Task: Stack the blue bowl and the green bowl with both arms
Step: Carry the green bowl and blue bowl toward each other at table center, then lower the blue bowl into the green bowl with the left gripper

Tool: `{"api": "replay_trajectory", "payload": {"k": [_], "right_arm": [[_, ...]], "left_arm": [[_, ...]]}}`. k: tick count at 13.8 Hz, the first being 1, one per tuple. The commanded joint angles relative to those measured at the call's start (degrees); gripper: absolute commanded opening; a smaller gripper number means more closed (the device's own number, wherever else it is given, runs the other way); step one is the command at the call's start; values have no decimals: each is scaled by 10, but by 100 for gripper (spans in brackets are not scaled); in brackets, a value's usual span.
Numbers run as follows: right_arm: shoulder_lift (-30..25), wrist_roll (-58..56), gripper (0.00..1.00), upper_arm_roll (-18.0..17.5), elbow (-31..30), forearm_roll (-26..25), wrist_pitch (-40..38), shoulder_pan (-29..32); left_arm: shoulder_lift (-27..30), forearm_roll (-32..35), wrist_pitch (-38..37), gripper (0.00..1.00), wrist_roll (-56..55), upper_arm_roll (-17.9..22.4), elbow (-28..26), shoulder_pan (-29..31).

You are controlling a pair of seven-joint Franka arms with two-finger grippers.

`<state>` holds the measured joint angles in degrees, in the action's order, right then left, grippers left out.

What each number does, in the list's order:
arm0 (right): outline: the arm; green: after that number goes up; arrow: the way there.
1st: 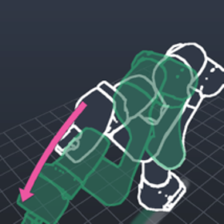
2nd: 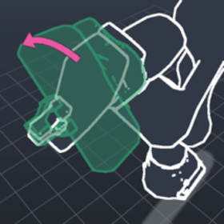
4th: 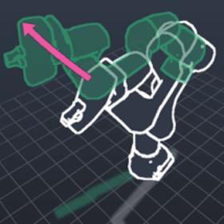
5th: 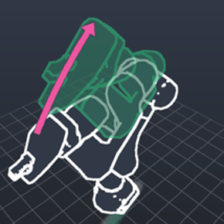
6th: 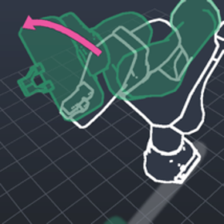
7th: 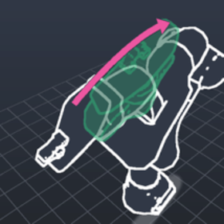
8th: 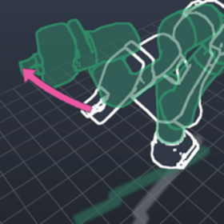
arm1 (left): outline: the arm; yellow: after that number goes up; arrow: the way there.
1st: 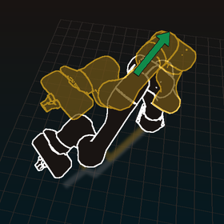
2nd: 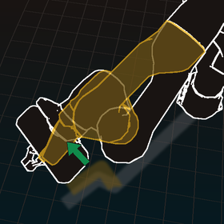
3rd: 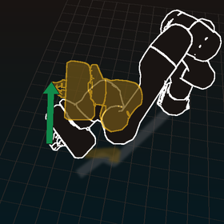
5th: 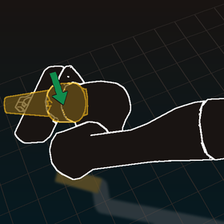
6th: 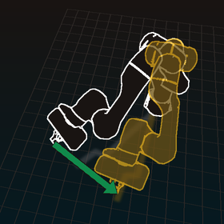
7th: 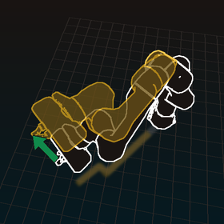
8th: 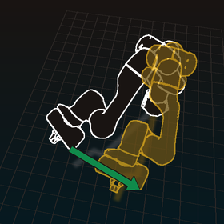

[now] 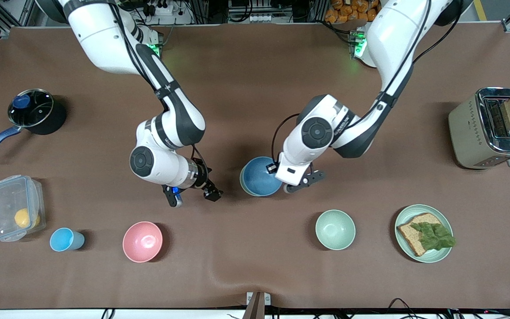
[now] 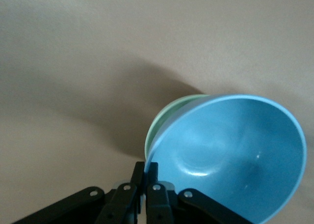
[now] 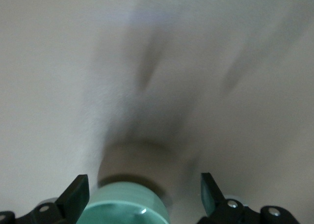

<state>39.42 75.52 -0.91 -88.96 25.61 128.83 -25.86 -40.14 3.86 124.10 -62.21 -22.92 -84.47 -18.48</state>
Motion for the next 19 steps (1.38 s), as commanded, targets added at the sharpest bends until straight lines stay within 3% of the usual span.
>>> {"api": "replay_trajectory", "payload": {"k": [1,5,14,19], "right_arm": [[44,66,100,-1,31,-4,25,-9],[76,88,100,2,32,-6,72,-40],[75,104,100,16,35,-10,72,-52],[65,98,100,16,35,-54,63,-41]], "left_arm": [[-18,-6,-3,0,-6,5,18,-10],[-35,-2,13,0,-5,6,18,-21],[-57,20,39,0,2,7,17,-22],[-65,26,51,0,1,8,17,-25]]}}
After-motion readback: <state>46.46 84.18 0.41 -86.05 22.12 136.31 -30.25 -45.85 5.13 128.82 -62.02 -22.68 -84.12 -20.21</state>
